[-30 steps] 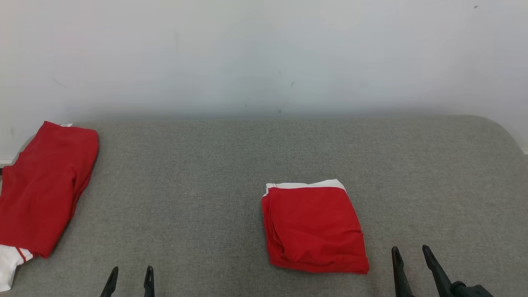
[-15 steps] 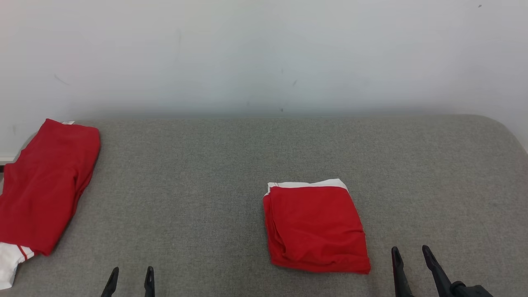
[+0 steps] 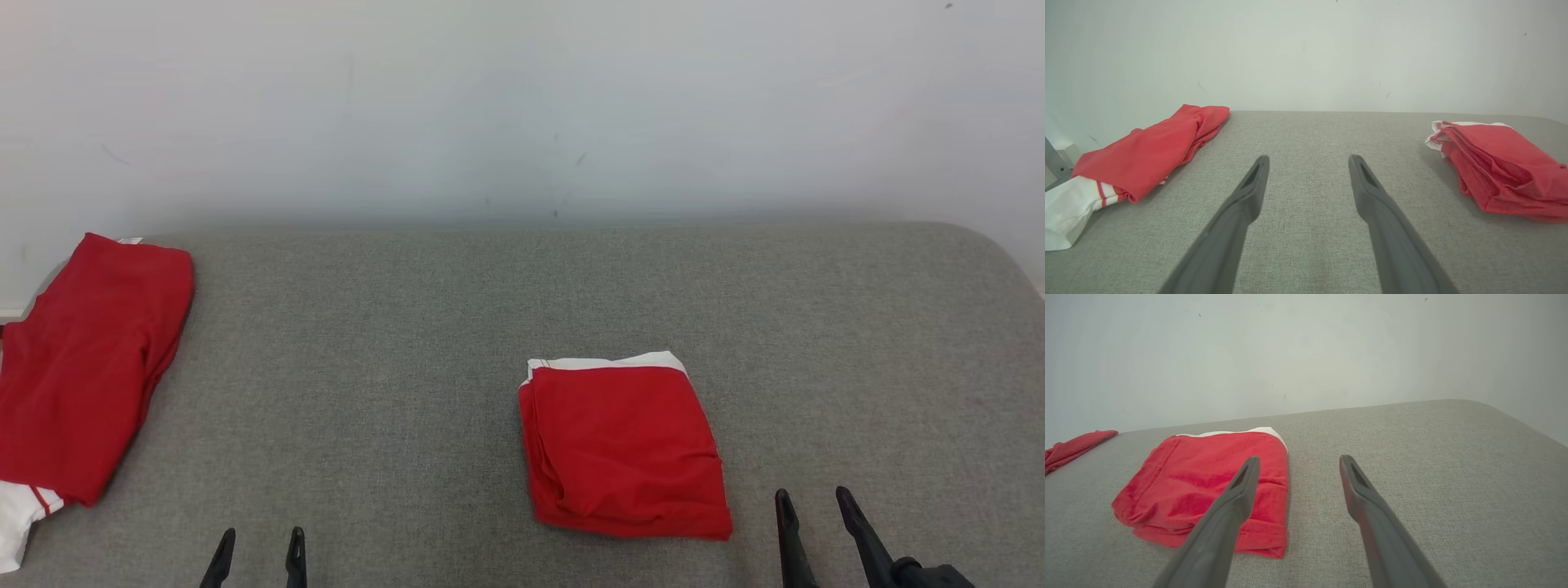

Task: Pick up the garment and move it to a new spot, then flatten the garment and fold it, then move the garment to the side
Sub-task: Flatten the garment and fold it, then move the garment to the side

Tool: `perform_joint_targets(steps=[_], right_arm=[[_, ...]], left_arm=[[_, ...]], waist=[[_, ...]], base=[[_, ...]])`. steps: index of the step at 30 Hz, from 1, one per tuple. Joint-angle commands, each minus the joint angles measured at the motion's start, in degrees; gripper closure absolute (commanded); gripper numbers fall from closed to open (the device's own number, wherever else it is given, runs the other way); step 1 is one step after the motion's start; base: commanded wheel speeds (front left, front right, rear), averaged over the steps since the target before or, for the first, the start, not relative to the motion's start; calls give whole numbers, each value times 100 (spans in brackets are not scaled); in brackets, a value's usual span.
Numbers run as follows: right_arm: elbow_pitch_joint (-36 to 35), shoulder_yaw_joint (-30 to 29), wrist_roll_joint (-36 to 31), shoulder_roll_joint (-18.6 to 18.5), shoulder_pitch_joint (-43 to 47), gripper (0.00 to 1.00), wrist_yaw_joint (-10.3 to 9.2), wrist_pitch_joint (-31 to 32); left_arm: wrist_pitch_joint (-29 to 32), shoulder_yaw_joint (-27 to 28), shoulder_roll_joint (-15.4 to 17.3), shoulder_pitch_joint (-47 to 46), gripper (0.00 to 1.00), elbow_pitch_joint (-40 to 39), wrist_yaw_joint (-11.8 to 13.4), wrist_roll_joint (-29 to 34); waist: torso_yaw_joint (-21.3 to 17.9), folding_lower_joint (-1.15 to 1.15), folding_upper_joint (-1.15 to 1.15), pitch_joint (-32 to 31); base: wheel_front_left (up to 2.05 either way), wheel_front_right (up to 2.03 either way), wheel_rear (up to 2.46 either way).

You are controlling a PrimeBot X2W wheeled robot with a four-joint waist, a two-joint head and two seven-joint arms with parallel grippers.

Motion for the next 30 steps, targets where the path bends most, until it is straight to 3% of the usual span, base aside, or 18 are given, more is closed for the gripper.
perform_joint_targets(steps=[1, 20, 25, 30], right_arm=[[8, -10, -24, 16, 25, 0, -9, -2], [35, -51, 4, 32, -74, 0, -9, -2], [166, 46, -9, 22, -424, 0, -9, -2], [809, 92, 23, -3, -1190, 0, -9, -2]], left_arm=[[-16, -6, 9, 48, 0, -5, 10, -17], [-16, -26, 6, 41, 0, 10, 10, -27], [-16, -52, 2, -27, 0, 41, 10, -35], [-16, -116, 25, -107, 0, 66, 10, -37]], waist=[[2, 0, 0, 0], [60, 0, 0, 6], [124, 0, 0, 11], [225, 0, 0, 60]], base=[[0, 0, 0], [0, 0, 0], [0, 0, 0], [0, 0, 0]])
